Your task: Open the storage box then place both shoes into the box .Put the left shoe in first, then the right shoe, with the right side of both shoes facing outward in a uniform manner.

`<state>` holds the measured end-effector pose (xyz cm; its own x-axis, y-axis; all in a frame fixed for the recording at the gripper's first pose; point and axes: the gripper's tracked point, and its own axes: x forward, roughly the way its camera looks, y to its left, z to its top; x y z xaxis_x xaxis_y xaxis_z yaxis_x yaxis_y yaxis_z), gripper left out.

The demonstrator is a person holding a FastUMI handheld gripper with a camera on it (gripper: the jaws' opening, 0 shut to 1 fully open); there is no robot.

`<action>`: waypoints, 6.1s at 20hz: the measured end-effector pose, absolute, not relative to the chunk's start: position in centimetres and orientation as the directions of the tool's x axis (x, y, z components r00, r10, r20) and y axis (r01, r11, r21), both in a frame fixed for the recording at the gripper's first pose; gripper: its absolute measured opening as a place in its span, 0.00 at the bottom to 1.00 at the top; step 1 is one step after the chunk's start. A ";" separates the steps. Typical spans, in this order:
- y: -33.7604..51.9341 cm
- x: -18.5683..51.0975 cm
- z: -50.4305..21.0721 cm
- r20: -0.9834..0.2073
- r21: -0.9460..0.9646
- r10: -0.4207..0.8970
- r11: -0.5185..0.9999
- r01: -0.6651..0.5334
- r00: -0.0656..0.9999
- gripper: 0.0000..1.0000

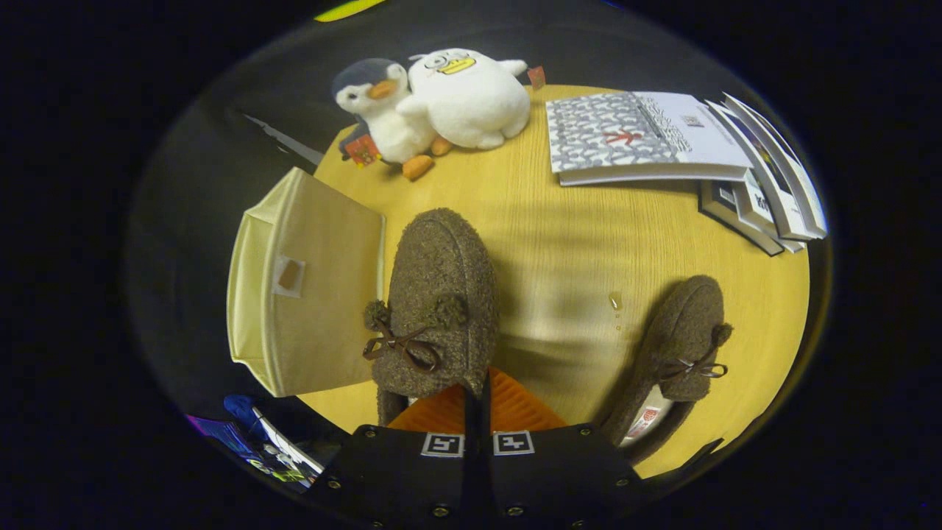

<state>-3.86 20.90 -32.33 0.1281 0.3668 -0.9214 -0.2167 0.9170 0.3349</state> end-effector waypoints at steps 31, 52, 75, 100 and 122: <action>48.2 -3.5 -37.2 -0.946 0.271 0.321 0.728 -0.630 -0.036 0.04; 28.8 -2.9 -22.9 -0.847 0.297 0.484 0.773 -0.561 0.219 0.75; 0.9 -6.5 -36.5 -0.954 0.139 0.145 0.989 -0.041 0.261 0.75; 4.9 -4.7 -32.0 -0.955 0.253 0.248 0.967 0.010 0.165 0.03; 41.3 -0.2 -24.2 -0.880 0.330 0.461 0.767 -0.550 0.116 0.03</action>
<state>-0.20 41.31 -24.16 0.1157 0.4611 -0.8797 -0.5499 0.7673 0.3299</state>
